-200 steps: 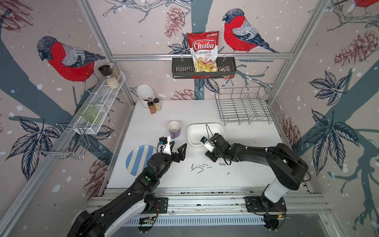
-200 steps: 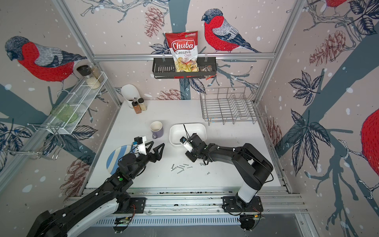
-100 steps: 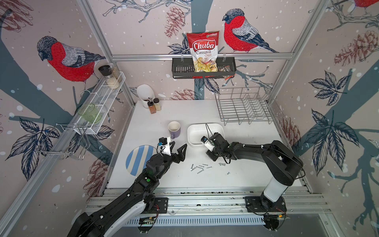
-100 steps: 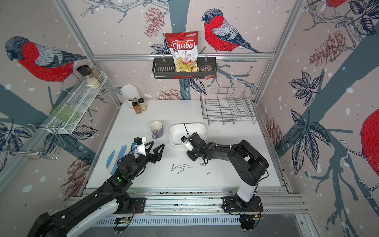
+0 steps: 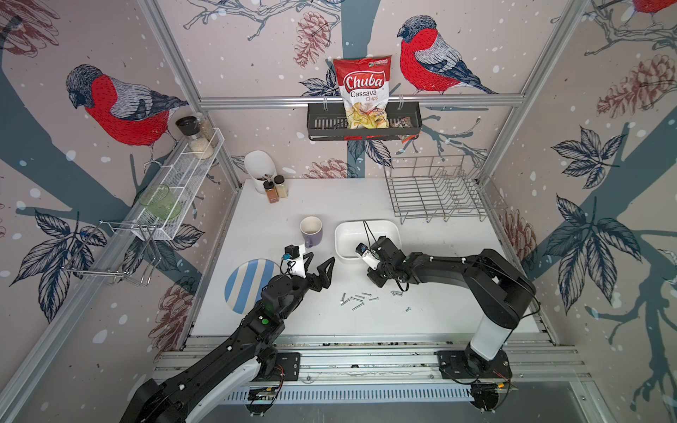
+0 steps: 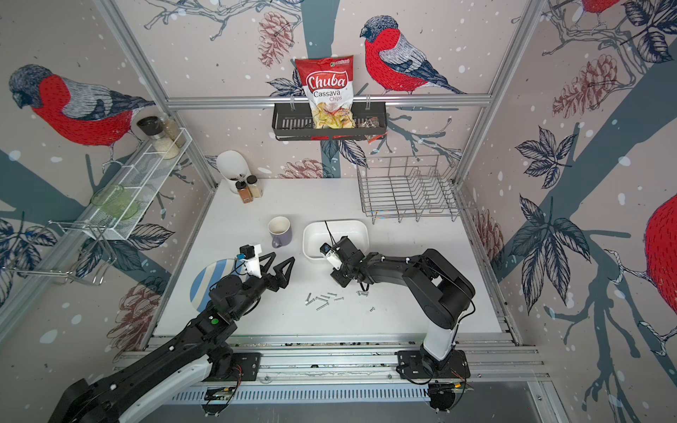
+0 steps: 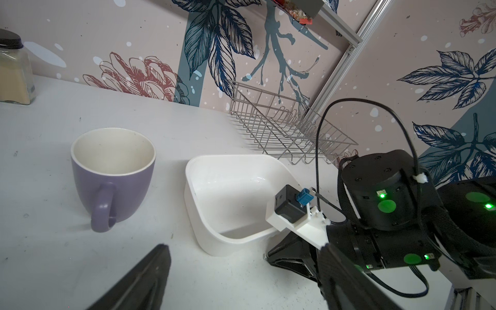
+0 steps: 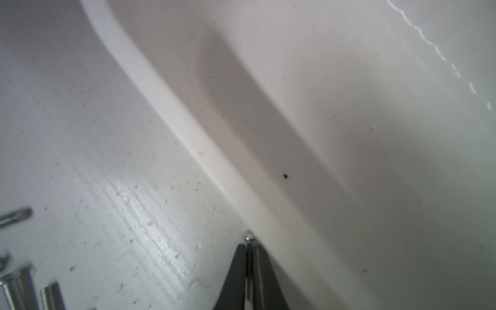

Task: Put the screws on the desktop into the storage box
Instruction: Pick up the screw from the center of the board.

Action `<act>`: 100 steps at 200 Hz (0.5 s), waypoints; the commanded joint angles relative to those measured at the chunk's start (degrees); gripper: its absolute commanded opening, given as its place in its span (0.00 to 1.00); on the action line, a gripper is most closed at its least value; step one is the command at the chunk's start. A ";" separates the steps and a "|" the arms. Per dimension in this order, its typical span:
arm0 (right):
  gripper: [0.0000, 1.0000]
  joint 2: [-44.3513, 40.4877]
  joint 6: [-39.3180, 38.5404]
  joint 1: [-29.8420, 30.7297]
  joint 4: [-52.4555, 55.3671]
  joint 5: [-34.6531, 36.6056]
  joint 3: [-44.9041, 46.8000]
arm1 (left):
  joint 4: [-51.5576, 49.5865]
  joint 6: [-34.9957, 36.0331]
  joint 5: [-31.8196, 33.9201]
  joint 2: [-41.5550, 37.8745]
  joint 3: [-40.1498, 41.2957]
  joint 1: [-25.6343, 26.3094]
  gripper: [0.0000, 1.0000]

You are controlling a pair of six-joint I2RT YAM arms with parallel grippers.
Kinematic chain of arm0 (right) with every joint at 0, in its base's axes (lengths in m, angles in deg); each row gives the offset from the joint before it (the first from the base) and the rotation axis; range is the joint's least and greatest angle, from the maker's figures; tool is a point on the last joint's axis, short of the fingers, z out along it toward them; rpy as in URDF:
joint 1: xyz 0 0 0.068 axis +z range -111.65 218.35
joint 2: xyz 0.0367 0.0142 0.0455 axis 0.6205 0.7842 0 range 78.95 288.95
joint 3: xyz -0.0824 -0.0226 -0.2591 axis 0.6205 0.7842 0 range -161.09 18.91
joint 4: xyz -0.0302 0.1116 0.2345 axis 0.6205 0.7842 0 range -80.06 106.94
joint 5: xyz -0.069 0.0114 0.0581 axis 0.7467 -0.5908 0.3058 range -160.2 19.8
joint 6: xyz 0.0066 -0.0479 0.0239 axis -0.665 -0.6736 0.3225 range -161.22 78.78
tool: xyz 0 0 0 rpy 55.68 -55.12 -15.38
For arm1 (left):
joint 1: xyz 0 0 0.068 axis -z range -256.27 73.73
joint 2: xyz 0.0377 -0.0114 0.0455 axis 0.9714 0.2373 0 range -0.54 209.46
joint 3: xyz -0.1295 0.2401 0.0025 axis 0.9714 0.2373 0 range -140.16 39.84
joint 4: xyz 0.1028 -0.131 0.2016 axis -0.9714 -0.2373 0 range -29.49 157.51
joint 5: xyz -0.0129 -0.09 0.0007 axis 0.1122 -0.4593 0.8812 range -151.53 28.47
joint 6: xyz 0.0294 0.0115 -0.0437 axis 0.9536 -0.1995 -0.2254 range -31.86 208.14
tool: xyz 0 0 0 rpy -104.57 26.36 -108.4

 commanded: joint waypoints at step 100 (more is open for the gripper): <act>0.00 -12.29 1.46 -0.07 4.27 -6.84 0.95 | 3.93 3.24 -9.97 4.76 -1.73 0.58 0.78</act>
